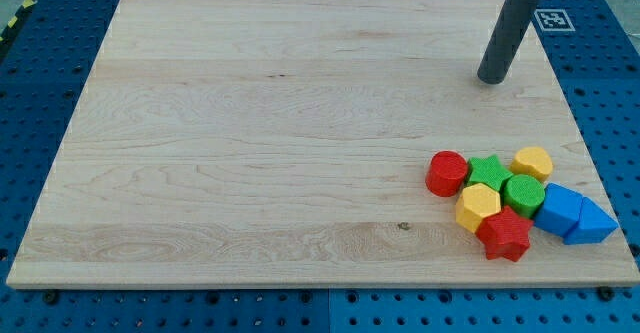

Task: Move your arm to the center

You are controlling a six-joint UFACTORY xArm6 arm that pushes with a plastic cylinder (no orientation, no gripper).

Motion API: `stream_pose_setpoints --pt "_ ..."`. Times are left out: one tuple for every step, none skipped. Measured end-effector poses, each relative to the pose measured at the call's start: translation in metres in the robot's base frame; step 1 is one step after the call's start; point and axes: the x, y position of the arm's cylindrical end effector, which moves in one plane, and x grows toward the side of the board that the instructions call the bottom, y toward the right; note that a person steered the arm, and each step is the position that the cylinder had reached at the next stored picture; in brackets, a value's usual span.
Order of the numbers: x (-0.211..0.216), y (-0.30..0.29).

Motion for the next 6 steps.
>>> stream_pose_setpoints --pt "0.000 -0.003" --pt "0.000 -0.041" --pt "0.000 -0.080" --pt "0.012 -0.114" --pt "0.037 -0.139" --pt "0.073 -0.169"
